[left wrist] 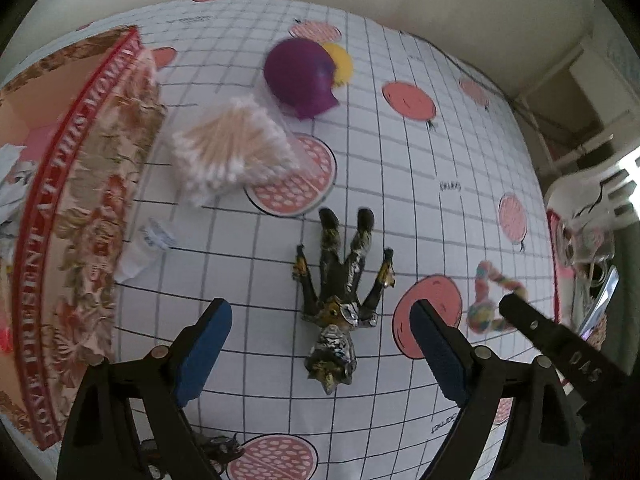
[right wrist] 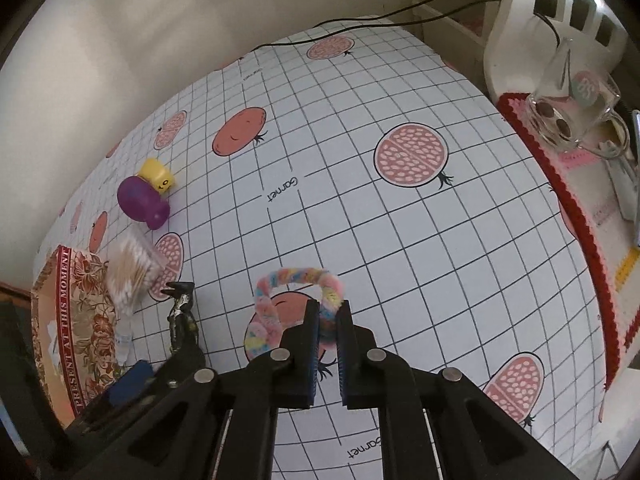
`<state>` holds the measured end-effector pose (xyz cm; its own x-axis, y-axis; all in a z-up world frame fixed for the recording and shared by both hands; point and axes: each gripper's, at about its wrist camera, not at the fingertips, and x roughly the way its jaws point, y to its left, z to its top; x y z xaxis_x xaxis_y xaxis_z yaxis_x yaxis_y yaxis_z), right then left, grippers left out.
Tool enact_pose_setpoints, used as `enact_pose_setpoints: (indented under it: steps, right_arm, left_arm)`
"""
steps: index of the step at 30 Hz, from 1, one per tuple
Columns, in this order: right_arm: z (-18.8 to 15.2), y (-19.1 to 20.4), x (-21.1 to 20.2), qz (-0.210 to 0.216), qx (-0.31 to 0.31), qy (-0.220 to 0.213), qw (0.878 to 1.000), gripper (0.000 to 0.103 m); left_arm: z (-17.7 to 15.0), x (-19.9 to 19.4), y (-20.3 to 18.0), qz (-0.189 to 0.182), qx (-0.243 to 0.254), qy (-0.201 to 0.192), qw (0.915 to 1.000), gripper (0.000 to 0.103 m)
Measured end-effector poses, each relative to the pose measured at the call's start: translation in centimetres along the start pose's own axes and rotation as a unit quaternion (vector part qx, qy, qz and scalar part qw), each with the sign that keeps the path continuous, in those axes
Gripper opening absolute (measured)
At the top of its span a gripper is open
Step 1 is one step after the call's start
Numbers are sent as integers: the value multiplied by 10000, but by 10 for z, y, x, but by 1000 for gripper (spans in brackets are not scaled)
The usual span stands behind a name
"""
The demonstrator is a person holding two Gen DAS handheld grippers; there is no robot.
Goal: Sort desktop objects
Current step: 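Grasp the black action figure with the left tool while the right tool grasps the rainbow rope ring, then lift the black figure and rope ring and carry both over the pink box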
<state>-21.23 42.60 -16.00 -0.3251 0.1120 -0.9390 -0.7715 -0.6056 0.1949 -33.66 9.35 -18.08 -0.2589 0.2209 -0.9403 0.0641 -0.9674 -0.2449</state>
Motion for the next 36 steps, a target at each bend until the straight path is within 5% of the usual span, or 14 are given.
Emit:
enact_pose_setpoints:
  steps: [6, 12, 23, 36]
  right_arm:
    - [0, 7, 5, 94, -17, 6, 10000, 9]
    - [1, 9, 5, 107, -37, -3, 9999, 9]
    - [3, 25, -3, 253, -160, -272, 9992, 9]
    - [9, 42, -47, 994, -197, -1464, 9840, 9]
  left_arm:
    - [-5, 9, -12, 211, 333, 103, 9992, 74]
    - [-7, 15, -14, 222, 427, 214, 9986, 46]
    - [2, -8, 2, -53, 128, -193, 9997, 45]
    - [12, -77, 17, -721, -90, -1526, 9856, 45]
